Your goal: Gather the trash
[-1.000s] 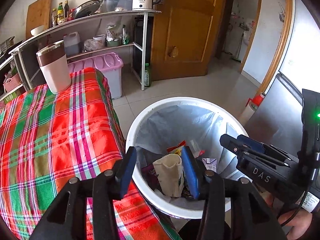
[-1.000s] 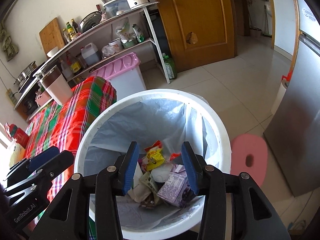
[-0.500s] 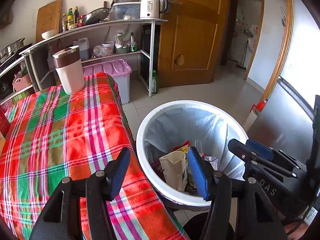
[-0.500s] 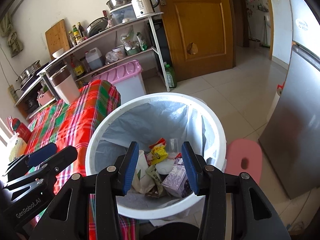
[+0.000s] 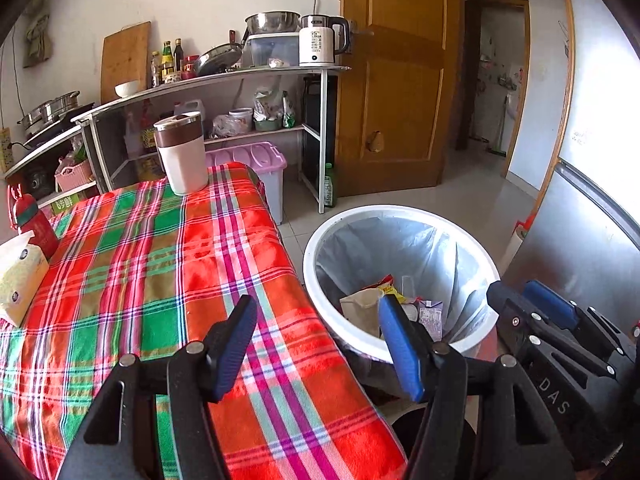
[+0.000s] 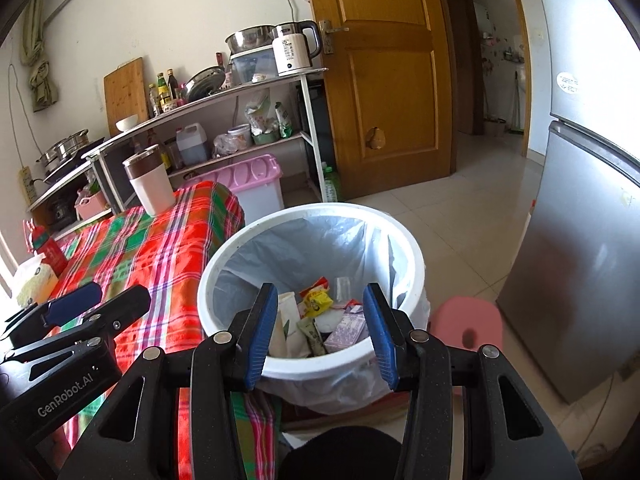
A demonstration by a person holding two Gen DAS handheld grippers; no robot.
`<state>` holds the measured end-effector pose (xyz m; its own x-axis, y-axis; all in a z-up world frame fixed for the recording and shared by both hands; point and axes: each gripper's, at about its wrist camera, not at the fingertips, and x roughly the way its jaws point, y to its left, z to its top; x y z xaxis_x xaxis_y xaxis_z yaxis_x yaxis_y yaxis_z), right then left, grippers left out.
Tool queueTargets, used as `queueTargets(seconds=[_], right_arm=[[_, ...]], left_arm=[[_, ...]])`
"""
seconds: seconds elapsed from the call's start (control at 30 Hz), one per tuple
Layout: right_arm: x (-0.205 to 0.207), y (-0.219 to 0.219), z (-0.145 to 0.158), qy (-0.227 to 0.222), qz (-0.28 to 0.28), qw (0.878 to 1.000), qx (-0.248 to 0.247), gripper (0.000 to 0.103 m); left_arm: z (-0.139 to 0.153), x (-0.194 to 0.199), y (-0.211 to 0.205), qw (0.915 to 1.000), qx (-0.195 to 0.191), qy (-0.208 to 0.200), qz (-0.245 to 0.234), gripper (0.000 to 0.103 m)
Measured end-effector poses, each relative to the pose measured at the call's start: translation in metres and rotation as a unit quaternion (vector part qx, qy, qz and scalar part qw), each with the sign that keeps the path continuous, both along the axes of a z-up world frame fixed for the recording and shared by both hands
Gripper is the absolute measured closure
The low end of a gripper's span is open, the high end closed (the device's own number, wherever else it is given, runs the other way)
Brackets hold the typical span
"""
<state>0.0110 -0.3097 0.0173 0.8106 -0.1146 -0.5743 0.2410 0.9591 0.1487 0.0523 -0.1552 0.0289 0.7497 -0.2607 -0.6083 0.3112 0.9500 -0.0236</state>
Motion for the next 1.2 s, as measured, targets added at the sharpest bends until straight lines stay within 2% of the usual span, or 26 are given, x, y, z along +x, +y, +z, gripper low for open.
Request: queueTargets(seconds=[0.13,0.53,1.2], right_arm=[[-0.008,0.005,0.0,-0.008,-0.001,1.0,0.001,0.057],[-0.027,0.01,0.007,-0.027,-0.003,1.0,0.006,0.057],[-0.03,0.01,0.007,-0.028,0.0,1.0,0.012,0.057]], left_arm=[[0.001,-0.014,0.0,0.9993,0.021,-0.024,0.017,0.037],[0.006,-0.028,0.003,0.9995,0.003,-0.029,0.01,0.037],[0.007,-0.035,0.001,0.9996,0.004,-0.027,0.008,0.037]])
